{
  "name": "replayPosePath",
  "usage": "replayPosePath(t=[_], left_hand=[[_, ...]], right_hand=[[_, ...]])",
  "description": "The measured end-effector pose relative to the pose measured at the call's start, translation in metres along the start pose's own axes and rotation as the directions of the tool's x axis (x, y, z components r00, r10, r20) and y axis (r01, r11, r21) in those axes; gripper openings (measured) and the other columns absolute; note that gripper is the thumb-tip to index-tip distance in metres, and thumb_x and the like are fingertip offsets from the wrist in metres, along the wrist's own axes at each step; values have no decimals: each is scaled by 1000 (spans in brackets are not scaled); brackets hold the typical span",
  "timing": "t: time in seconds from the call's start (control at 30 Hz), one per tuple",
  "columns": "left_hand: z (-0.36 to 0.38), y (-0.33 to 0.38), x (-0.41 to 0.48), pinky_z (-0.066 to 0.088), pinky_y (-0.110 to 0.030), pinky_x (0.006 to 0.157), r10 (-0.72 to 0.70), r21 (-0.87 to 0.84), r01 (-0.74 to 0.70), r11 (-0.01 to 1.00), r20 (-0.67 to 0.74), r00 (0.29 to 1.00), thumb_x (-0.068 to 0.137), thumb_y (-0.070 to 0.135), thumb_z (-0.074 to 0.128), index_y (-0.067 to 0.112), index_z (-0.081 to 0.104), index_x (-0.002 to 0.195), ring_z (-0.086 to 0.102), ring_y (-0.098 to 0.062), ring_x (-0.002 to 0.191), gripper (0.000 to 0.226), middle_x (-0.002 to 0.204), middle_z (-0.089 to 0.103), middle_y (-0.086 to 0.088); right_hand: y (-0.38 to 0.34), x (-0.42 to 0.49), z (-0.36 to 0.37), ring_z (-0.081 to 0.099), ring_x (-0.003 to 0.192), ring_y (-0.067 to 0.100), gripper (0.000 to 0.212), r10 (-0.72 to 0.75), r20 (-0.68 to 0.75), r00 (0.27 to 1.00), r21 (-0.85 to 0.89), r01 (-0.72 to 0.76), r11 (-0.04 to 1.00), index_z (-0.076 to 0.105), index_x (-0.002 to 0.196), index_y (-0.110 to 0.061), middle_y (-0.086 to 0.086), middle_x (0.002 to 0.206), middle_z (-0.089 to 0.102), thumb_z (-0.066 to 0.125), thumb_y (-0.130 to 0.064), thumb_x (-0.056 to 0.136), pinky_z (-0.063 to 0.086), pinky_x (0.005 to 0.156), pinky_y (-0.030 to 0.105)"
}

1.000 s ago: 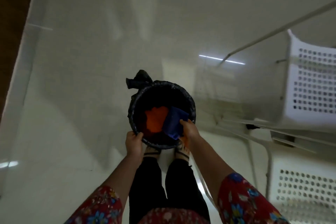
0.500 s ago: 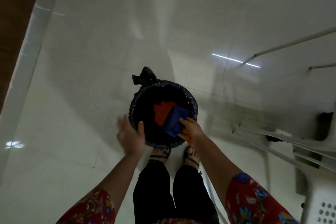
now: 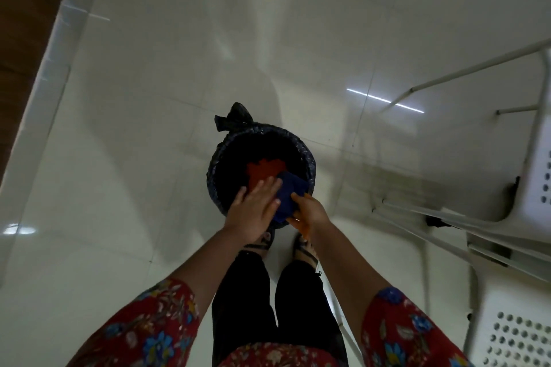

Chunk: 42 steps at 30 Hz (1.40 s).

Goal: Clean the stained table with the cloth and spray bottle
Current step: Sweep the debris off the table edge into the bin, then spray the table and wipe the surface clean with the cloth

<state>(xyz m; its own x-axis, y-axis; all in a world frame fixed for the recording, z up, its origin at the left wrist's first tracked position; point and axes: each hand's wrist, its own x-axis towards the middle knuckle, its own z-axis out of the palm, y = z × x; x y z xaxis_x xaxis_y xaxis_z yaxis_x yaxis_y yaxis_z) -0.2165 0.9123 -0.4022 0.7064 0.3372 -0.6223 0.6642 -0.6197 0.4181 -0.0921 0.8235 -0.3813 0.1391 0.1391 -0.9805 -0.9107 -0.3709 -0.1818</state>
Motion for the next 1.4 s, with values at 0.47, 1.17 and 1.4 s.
replayPosePath(t=[0.47, 1.17, 1.4], left_hand=[[-155, 171, -237, 42, -27, 88, -365, -946, 266, 185, 186, 912, 104, 36, 37, 14, 47, 139, 53, -14, 116, 43, 122, 53, 4], [-115, 382, -556, 51, -29, 68, 64, -912, -192, 362, -181, 981, 100, 12, 43, 18, 64, 90, 65, -13, 77, 24, 83, 72, 2], [-37, 548, -593, 53, -25, 58, 337, -852, -323, 412, -187, 923, 100, 11, 45, 16, 65, 88, 66, -12, 70, 23, 75, 71, 4]], right_hand=[[49, -289, -13, 59, 108, 23, 20, -425, 98, 900, -168, 436, 884, 53, 120, -16, 13, 129, 58, 47, -18, 102, 48, 100, 45], [240, -605, -288, 63, 87, 21, 18, -699, -169, 695, 535, 660, 527, 63, 103, -18, 4, 105, 66, 46, -20, 99, 51, 70, 35], [273, -652, -446, 57, 114, 12, 30, -811, -320, 490, 202, 872, 447, 48, 126, -32, -14, 124, 56, 42, -46, 100, 47, 96, 37]])
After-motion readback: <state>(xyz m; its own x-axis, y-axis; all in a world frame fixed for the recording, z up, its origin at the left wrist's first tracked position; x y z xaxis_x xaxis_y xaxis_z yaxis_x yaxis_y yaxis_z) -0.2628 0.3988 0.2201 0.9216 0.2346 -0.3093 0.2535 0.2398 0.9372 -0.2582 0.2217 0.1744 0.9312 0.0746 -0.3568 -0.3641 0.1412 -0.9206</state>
